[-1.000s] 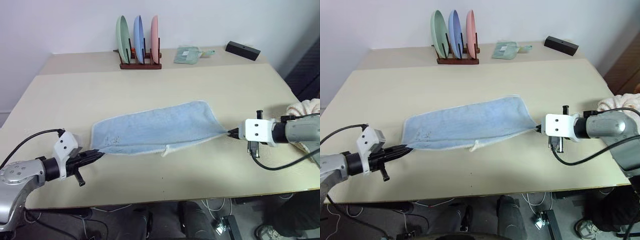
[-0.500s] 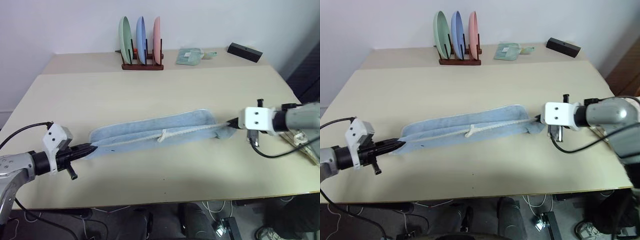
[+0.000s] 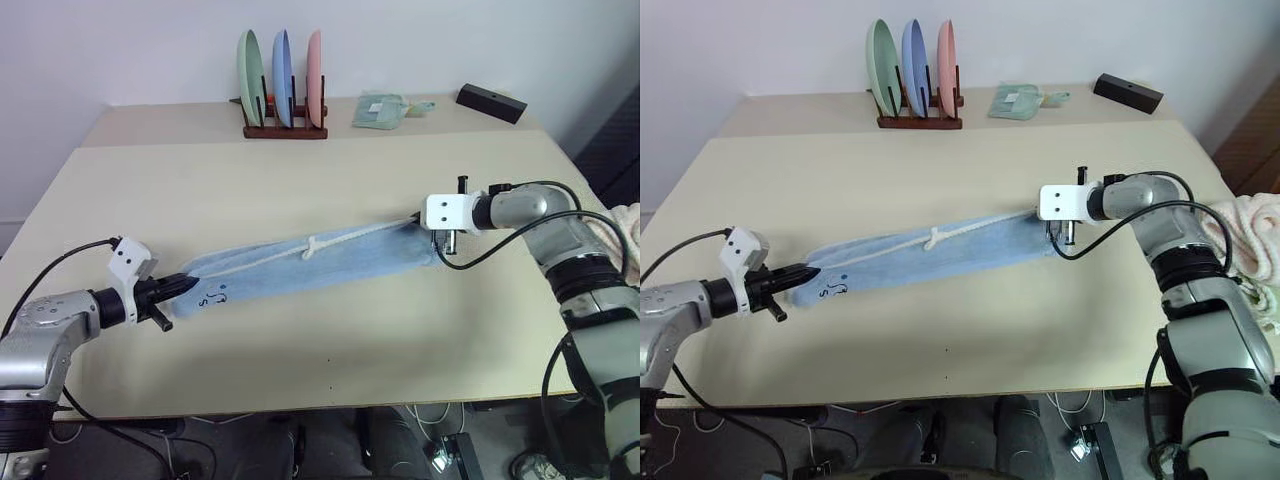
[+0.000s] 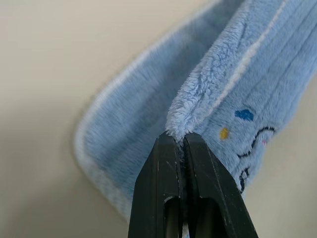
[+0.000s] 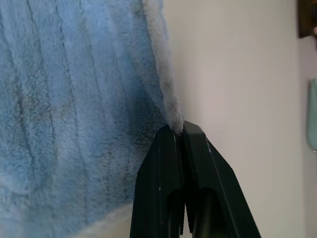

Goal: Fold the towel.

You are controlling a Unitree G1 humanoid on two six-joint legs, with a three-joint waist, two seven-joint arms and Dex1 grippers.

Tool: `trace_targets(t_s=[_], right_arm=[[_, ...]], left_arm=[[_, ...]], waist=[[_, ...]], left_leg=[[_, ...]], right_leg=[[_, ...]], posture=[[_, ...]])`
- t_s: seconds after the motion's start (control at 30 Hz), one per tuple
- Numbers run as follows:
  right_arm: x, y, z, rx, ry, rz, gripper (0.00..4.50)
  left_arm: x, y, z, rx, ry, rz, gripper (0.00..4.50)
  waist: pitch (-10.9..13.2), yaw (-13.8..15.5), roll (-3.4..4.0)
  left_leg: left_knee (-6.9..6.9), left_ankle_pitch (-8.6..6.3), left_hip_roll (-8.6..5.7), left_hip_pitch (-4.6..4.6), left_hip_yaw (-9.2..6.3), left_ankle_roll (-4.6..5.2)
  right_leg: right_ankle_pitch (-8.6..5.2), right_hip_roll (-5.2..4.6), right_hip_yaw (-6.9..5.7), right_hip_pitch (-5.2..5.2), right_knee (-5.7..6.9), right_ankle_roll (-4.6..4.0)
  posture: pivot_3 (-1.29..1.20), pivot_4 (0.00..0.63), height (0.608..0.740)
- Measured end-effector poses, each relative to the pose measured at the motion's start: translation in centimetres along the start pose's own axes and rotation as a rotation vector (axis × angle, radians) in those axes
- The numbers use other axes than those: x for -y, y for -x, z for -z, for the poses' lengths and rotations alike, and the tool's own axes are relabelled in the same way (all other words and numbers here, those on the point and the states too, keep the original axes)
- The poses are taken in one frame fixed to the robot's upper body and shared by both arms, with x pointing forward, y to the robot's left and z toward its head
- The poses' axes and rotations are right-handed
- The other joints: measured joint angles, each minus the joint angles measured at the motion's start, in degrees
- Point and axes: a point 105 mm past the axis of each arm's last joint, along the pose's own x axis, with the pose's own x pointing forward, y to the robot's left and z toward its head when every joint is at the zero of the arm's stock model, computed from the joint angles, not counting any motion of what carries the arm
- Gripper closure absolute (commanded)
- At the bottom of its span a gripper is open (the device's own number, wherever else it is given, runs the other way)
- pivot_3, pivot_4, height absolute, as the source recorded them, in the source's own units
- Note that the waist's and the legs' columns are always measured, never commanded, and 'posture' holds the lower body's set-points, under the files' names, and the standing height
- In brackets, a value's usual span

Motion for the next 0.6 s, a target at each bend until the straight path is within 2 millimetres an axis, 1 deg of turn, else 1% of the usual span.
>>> trace_targets(t_s=[0.13,0.23,0.27,0.37,0.43,0.5,0.53,0.6], right_arm=[[0.0,-0.4,0.2,-0.002,0.01,0.015,4.45],[0.6,-0.5,0.3,-0.003,0.007,0.051,3.63],[0.8,-0.5,0.5,-0.014,0.004,0.064,3.26],[1.4,-0.3,0.9,-0.039,0.01,0.114,1.74],[2.0,-0.2,0.7,-0.038,0.021,0.147,0.92],[2.3,-0.1,0.7,-0.036,0.027,0.171,0.92],[2.4,0.0,0.8,-0.042,0.03,0.184,0.92],[2.6,0.1,0.8,-0.043,0.034,0.199,0.92]], left_arm=[[0.0,0.0,0.0,-0.001,0.004,0.0,4.5],[-0.1,0.0,0.2,-0.004,0.014,-0.004,3.57],[-0.3,0.1,0.3,-0.004,0.024,-0.012,3.15],[-1.1,-0.2,-0.2,0.028,0.043,-0.06,1.6],[-1.8,-0.4,-1.0,0.071,0.049,-0.105,0.72],[-2.4,-0.6,-2.1,0.123,0.056,-0.153,0.72],[-3.3,-0.7,-3.1,0.191,0.088,-0.21,0.72],[-4.3,-0.8,-4.0,0.249,0.12,-0.282,0.72]], waist=[[0.0,-0.08,0.01],[0.0,-0.17,0.01],[0.0,-0.16,0.01],[0.0,-0.06,0.01],[0.0,0.01,0.01],[0.0,0.01,0.01],[0.0,0.1,0.01],[0.0,0.03,-0.02]], left_leg=[[0.0,0.0,0.0,0.01,0.0,-0.01],[-0.01,0.0,0.01,0.01,0.0,-0.01],[-0.01,0.0,0.01,0.01,0.0,-0.01],[0.0,0.01,0.0,0.0,0.0,-0.02],[0.01,0.01,-0.02,0.0,0.0,-0.02],[0.01,0.01,-0.02,0.0,-0.01,-0.02],[0.01,0.01,-0.03,0.0,-0.01,-0.03],[0.02,0.02,-0.02,0.01,-0.02,-0.04]], right_leg=[[0.0,0.01,0.0,-0.01,0.01,0.0],[0.0,0.02,0.01,-0.01,0.02,0.0],[0.0,0.02,0.01,-0.02,0.02,0.0],[0.0,0.02,0.01,-0.02,0.02,0.0],[0.0,0.01,0.0,-0.01,0.03,0.0],[0.0,0.01,0.01,-0.01,0.02,0.0],[0.0,0.0,0.0,-0.01,0.02,0.0],[0.0,-0.01,0.0,-0.01,0.03,0.01]], posture=[[0.0,0.15,0.721],[0.0,0.15,0.721],[0.0,0.15,0.721],[0.0,0.15,0.721],[0.0,0.15,0.721],[0.0,0.15,0.721],[0.0,0.15,0.721],[0.0,0.15,0.721]])
